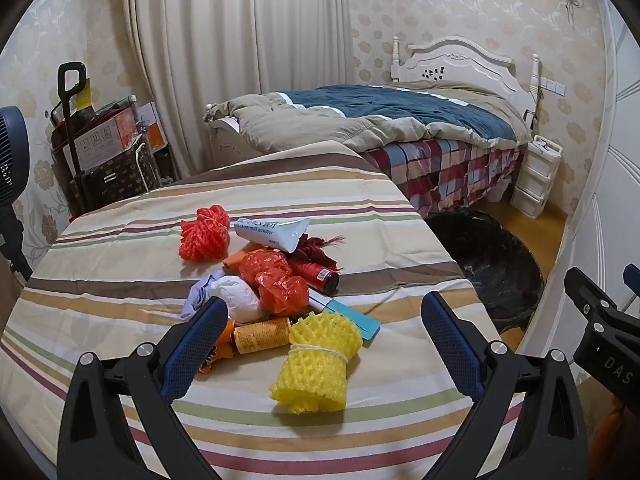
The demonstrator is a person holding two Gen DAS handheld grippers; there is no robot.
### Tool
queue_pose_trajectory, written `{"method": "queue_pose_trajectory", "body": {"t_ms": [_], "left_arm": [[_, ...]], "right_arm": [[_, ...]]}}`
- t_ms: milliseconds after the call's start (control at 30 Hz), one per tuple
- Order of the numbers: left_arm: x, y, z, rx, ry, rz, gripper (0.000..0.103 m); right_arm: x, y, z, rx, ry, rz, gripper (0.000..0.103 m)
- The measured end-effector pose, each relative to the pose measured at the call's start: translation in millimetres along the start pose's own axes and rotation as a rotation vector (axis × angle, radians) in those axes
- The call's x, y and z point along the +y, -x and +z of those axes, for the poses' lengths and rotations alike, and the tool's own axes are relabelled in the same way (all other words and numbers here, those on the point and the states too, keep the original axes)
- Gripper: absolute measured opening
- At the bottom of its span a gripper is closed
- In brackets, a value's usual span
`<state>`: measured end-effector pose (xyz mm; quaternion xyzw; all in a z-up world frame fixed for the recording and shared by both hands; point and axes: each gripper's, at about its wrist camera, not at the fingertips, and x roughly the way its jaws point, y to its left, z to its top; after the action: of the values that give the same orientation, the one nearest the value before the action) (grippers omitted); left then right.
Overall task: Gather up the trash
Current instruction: 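Move both grippers toward the pile of trash on the bedspread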
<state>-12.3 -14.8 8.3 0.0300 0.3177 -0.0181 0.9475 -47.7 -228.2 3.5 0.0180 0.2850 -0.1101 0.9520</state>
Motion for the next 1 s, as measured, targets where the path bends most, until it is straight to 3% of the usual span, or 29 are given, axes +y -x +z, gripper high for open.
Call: {"method": "queue_pose_trajectory", "body": {"t_ms": [700, 833, 1000], "left_arm": [[0, 1, -2, 0.007, -0.004, 0.004, 0.097], [14, 2, -4, 0.016, -0.005, 0.018, 0.097], [42, 4, -9, 0.024, 0.016, 0.056, 0.097]], "right_arm": [[2, 1, 0, 0.011, -0.003, 0.012, 0.099], [5, -1, -4, 0.025, 0.008, 0.027, 0.099], [37, 0, -9, 0.041, 0.056, 0.071, 0.099]]}}
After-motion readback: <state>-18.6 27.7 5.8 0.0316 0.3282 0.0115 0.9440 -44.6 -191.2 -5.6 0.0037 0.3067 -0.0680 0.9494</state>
